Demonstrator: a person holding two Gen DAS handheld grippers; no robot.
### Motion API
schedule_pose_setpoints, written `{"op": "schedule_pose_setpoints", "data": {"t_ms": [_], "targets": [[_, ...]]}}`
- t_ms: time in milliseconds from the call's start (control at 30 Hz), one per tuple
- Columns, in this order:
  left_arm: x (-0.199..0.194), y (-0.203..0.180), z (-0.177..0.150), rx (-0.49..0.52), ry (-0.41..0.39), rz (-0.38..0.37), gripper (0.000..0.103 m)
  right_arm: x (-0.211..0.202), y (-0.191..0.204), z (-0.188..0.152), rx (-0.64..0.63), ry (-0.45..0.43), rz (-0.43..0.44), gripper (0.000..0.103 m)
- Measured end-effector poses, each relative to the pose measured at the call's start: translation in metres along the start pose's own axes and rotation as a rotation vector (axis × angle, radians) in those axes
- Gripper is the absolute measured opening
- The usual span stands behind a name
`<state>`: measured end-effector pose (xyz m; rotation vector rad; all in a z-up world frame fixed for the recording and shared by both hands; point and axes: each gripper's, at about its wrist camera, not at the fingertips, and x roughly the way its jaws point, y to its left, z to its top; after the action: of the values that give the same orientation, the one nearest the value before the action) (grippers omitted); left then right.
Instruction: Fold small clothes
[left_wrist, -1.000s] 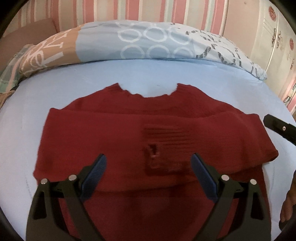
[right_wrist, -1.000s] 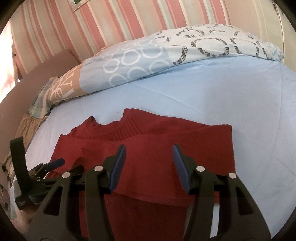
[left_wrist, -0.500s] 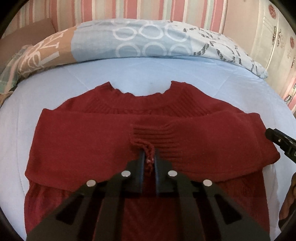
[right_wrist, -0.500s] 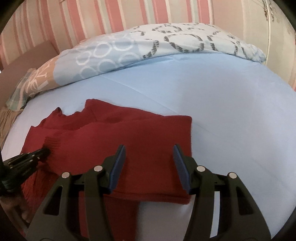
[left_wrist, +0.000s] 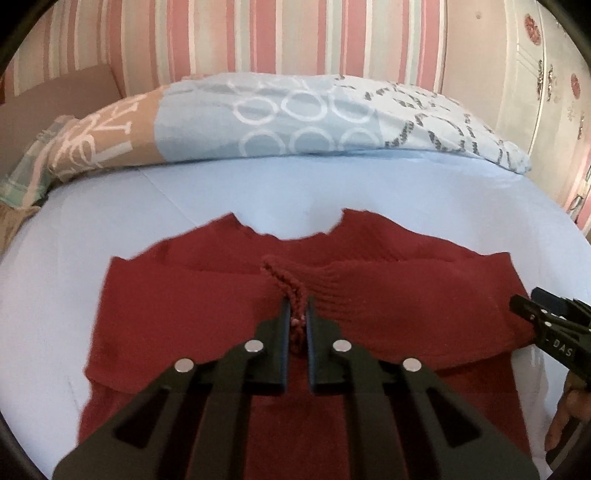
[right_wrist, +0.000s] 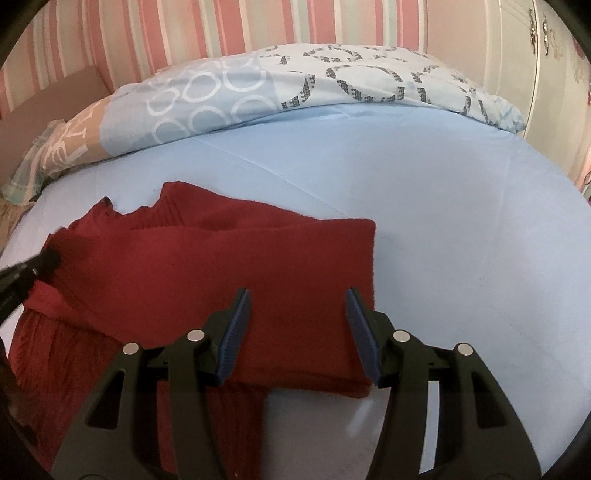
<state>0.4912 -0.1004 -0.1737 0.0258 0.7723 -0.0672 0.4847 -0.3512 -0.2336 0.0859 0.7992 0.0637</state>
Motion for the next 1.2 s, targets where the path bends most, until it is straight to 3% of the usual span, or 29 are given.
{"op": "schedule_pose_setpoints", "data": {"t_ms": [267, 500, 700, 900, 1200], "targets": [[-0.010, 0.044, 0.005, 0.036, -0.036, 0.120, 0.007, -0.004, 0.023, 0.008, -0.033, -0.003, 0.003, 0.059], [0.008, 0.096, -0.012, 0.041, 0.015, 0.217, 0.007, 0.006, 0.053, 0.009, -0.067, 0.014, 0.029, 0.059], [0.024, 0.114, -0.029, 0.034, 0.073, 0.225, 0.007, 0.013, 0.067, 0.007, -0.086, 0.024, 0.035, 0.059], [0.029, 0.122, -0.035, 0.036, 0.082, 0.246, 0.007, 0.017, 0.072, 0.008, -0.084, 0.039, 0.048, 0.060], [0.033, 0.138, -0.034, 0.012, 0.104, 0.300, 0.009, 0.023, 0.082, 0.004, -0.096, 0.065, 0.056, 0.068]]}}
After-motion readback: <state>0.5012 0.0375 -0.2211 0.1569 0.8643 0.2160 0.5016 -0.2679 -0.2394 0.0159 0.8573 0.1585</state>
